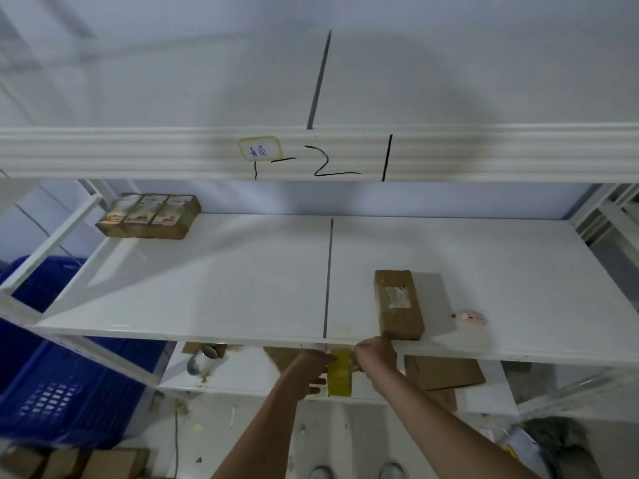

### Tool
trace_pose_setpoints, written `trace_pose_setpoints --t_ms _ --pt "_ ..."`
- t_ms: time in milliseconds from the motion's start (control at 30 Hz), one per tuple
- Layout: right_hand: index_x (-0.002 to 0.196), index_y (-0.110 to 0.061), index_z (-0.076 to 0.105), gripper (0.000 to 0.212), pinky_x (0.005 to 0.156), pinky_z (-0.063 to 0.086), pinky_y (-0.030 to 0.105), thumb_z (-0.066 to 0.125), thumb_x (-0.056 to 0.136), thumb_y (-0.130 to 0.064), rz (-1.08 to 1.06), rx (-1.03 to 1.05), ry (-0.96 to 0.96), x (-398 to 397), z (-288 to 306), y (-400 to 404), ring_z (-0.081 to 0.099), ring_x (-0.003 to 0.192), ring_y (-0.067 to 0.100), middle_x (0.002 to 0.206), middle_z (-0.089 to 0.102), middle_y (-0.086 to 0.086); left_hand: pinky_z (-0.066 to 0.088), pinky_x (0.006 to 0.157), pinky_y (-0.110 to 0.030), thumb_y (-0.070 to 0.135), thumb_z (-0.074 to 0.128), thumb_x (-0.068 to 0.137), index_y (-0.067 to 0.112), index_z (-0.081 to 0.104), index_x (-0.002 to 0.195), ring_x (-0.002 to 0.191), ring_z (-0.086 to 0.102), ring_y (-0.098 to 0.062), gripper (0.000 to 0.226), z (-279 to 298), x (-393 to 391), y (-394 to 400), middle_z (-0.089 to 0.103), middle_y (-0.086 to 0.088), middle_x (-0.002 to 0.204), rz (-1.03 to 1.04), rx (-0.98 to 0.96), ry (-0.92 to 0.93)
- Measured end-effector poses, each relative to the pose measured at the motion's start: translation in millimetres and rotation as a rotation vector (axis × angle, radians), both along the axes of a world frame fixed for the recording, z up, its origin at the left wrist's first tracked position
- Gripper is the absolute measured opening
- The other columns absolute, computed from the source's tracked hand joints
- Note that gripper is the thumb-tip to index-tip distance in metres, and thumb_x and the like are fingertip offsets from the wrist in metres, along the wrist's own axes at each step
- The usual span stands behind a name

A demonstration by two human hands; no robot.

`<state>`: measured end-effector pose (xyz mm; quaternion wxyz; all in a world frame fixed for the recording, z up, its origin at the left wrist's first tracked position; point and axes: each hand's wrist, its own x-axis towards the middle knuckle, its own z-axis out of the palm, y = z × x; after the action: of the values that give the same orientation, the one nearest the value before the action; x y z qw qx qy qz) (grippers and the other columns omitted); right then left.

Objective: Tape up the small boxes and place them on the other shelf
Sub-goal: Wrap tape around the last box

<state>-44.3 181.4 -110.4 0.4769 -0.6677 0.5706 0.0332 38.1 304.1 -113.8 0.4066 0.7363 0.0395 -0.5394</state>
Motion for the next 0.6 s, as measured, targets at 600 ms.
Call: trace_pose_setpoints --t_ms 600 --pt "0.105 -0.004 0.065 0.037 0.086 0.059 0.041 0.084 0.075 -0.015 -0.36 0.401 -0.1 25 -10 11 0.066 0.095 0.03 0.106 0.068 0.012 0.059 0.09 -0.045 0.039 0.076 0.087 0.006 0.066 0.115 0.097 0.073 -0.027 0.045 11 4 0 0.075 -0.013 0.106 -0.057 -0.088 0.045"
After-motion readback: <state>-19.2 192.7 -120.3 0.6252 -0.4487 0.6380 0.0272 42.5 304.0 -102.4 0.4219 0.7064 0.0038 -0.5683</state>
